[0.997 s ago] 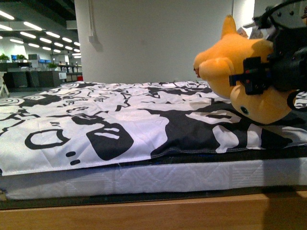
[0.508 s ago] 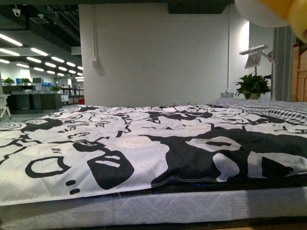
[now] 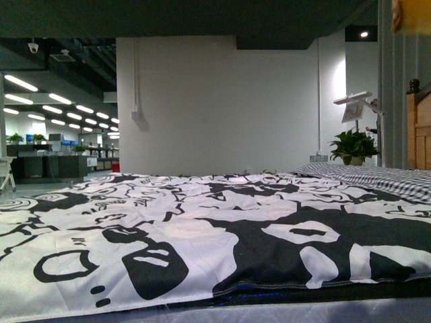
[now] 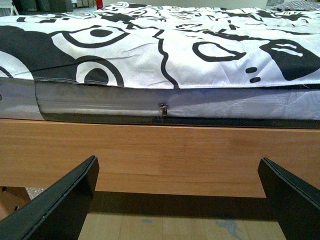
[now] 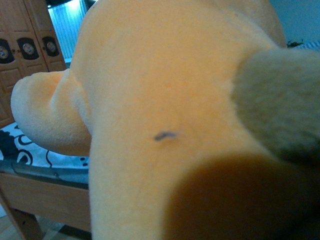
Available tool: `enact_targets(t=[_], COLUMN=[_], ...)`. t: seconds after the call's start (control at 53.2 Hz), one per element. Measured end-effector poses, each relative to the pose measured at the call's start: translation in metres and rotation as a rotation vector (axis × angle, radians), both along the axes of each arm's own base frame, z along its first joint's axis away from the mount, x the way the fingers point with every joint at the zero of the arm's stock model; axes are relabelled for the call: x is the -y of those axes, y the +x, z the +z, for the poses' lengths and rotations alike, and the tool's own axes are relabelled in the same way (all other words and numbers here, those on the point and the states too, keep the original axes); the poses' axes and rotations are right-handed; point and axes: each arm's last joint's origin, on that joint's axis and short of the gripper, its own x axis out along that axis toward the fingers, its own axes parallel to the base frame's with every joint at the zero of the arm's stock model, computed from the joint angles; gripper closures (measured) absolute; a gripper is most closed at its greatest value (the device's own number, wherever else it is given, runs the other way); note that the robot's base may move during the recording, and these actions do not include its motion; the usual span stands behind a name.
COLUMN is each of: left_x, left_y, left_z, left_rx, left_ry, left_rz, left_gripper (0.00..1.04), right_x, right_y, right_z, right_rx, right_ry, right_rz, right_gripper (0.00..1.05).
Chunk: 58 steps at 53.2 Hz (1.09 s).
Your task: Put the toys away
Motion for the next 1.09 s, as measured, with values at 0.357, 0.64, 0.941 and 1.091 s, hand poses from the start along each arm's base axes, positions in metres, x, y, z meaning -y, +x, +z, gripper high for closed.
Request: enact_targets(t=[0.357,0.64,0.941,1.091], left_x=[0.000,0.000,0.000,0.000], left_y=[0.000,0.000,0.000,0.000], left_z=[0.000,0.000,0.000,0.000], left_rx=[0.000,0.000,0.000,0.000], left_ry=[0.000,0.000,0.000,0.000], left_rz=[0.000,0.000,0.004,0.001], left_gripper=[0.06,0.06,0.06,0.06], right_x=[-0.023,-0.024,-0.025,-0.025], right_y=[0.001,0.001,0.001,0.001], right_z=[-0.062,-0.074,-0.074,-0.075], right_rx=[-0.057,-0.056,-0.053,-0.054], right_ry=[0.012,0.001,-0.004,-0.003], right_rz=[0.010,-0.004,0.005,-0.002], right_gripper=[0.84,0.84,0.84,0.84])
